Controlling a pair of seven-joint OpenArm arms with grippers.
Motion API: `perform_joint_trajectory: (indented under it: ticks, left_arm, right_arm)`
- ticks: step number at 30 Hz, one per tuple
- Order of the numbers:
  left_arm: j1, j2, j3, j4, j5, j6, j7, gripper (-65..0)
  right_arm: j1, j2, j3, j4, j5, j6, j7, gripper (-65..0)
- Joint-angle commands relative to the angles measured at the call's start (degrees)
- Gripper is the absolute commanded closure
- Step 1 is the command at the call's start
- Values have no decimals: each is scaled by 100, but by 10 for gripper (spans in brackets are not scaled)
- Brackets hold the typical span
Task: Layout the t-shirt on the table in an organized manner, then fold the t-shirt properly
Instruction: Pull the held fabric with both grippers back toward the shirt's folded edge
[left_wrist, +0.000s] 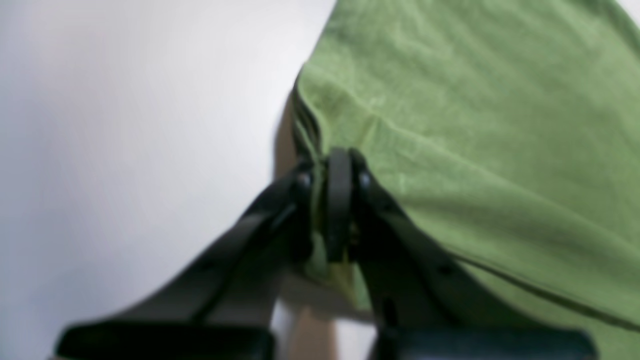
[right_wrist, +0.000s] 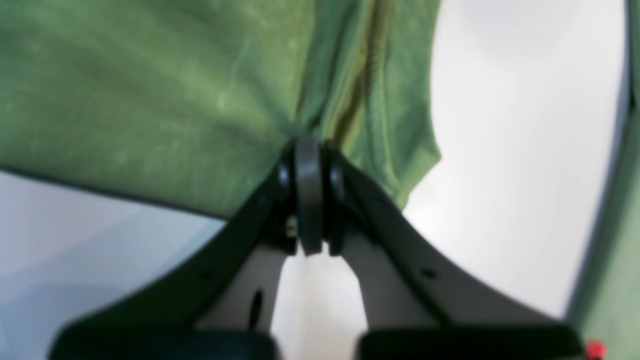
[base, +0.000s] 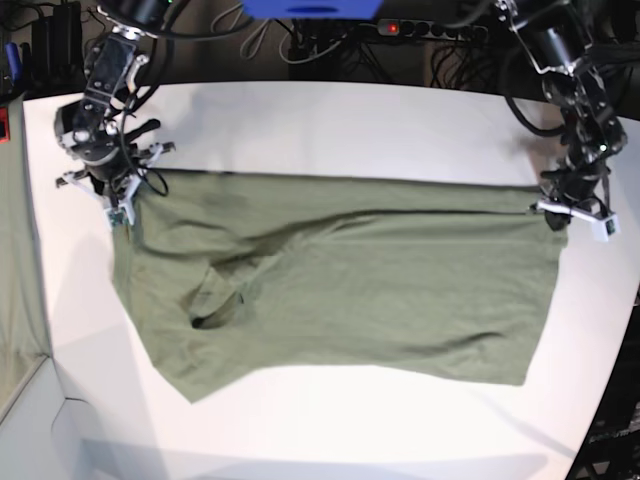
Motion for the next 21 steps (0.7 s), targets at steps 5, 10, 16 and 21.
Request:
perform_joint_trajectory:
  ticks: [5, 10, 16, 21]
  left_arm:
    - [160, 105, -352, 964, -62, -14, 185, 0]
    - [186, 193, -669, 1570, -62, -14, 712, 0]
    - [160, 184, -748, 1869, -53, -14, 1099, 0]
    - [-113, 149, -695, 1781, 0, 3, 1117, 0]
  right_arm:
    - [-189, -3, 42, 828, -147, 17, -217, 0]
    - [-400, -65, -11, 1567, -147, 17, -217, 0]
    - [-295, -47, -134, 1918, -147, 17, -217, 0]
    - [-84, 32, -495, 1822, -156, 17, -217, 0]
